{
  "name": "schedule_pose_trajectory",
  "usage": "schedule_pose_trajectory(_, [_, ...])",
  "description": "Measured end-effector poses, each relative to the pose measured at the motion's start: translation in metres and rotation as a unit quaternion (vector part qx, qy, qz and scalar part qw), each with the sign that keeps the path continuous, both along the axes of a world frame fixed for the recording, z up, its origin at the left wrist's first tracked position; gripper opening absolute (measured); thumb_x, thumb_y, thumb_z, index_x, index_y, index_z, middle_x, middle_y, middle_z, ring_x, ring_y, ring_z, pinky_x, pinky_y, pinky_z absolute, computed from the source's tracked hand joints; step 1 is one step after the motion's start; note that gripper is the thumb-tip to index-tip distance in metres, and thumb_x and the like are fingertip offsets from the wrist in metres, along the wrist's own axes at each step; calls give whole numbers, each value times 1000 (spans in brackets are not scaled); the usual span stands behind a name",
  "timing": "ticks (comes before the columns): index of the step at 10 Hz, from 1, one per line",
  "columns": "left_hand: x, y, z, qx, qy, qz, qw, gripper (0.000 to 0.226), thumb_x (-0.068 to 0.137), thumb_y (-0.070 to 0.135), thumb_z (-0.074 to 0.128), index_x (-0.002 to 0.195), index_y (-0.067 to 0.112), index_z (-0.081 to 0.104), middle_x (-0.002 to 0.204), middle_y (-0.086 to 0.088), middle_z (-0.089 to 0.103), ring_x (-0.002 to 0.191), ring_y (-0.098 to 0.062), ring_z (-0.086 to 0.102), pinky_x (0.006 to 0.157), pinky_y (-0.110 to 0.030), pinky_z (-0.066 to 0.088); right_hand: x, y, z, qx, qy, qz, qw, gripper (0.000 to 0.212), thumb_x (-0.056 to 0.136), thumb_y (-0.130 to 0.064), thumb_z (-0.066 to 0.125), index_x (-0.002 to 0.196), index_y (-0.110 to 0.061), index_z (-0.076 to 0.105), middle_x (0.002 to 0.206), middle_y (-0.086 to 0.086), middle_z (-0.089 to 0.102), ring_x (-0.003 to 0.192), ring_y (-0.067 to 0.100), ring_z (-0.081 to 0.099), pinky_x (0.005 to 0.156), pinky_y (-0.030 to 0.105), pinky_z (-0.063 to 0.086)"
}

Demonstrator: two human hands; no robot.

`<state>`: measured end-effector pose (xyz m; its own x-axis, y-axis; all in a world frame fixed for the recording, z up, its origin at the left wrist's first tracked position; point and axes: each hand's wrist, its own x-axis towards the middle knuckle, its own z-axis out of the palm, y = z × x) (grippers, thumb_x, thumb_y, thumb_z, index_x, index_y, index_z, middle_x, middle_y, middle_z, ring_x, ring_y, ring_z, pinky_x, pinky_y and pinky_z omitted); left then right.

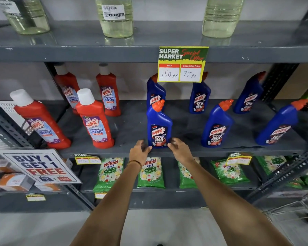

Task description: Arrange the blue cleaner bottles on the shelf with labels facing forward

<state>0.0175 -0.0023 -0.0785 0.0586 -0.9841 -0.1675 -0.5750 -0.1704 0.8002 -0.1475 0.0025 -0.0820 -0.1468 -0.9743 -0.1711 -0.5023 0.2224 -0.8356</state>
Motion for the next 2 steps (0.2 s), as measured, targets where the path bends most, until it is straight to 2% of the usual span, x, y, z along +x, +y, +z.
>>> schedule_pose_trajectory(1, [4, 22, 5, -8, -91, -28, 995, 49, 92, 33, 48, 136, 13, 39, 128, -18, 59, 116, -34, 55, 99, -43, 45, 6, 27, 7, -37, 86, 5, 996, 43, 95, -27, 44, 133, -7, 43, 135, 15, 54, 123, 31, 52, 99, 37, 42])
schedule_pose_trajectory(2, [6, 42, 10, -78, -197, -45, 976, 48, 95, 36, 38, 138, 14, 35, 136, -16, 52, 127, -34, 46, 112, -45, 33, 12, 53, 16, -82, 204, 1, 976, 47, 97, -32, 37, 138, -9, 35, 143, 14, 44, 132, 31, 41, 105, 40, 37])
